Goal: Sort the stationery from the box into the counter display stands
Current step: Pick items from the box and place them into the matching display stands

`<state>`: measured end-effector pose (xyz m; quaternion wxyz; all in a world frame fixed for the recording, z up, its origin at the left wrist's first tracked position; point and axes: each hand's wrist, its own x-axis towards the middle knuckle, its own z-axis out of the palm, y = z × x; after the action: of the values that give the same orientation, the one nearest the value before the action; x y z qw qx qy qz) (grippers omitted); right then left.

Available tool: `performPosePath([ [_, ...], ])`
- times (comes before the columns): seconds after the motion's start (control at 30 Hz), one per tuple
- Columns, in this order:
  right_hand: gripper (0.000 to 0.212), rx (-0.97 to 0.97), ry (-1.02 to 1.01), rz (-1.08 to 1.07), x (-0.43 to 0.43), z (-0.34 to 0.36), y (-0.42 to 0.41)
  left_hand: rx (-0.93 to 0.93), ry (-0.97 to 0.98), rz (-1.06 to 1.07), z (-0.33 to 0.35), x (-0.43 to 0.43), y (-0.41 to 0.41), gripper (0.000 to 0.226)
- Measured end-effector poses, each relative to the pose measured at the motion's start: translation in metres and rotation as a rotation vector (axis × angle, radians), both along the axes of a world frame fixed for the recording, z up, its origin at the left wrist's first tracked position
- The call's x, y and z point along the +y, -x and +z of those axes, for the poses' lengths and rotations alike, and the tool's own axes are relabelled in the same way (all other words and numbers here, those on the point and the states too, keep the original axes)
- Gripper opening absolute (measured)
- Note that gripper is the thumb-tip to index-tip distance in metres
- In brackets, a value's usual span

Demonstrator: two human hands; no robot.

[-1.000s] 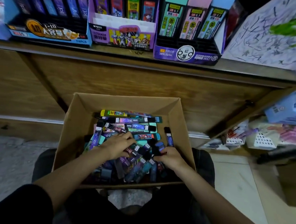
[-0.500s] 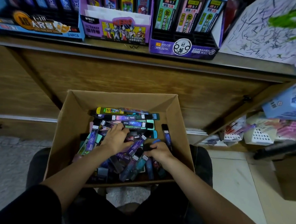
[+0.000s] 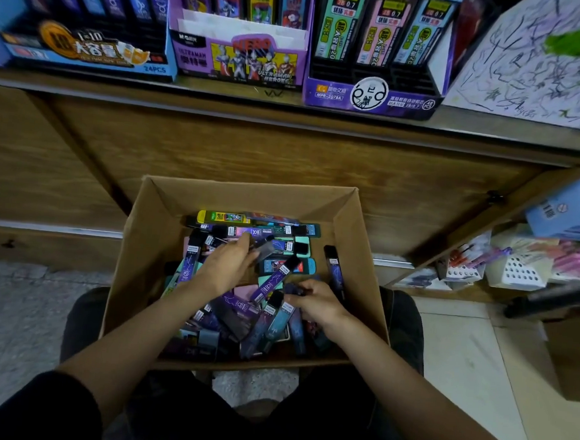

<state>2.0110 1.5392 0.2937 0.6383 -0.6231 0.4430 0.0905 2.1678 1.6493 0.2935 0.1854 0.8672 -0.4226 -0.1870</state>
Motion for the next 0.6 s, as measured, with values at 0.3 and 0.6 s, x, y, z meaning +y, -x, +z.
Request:
performPosePath([
  [0.3, 0.018, -0.289, -0.122, -0.219, -0.014, 0.034, -0.011, 0.871, 0.288, 0.387, 0.004, 0.007, 0.016, 0.013],
  [0.6, 0.019, -0.402, -0.078, -0.278, -0.008, 0.079, -0.038, 1.036, 0.453, 0.345, 0.042, 0.01, 0.033, 0.034],
])
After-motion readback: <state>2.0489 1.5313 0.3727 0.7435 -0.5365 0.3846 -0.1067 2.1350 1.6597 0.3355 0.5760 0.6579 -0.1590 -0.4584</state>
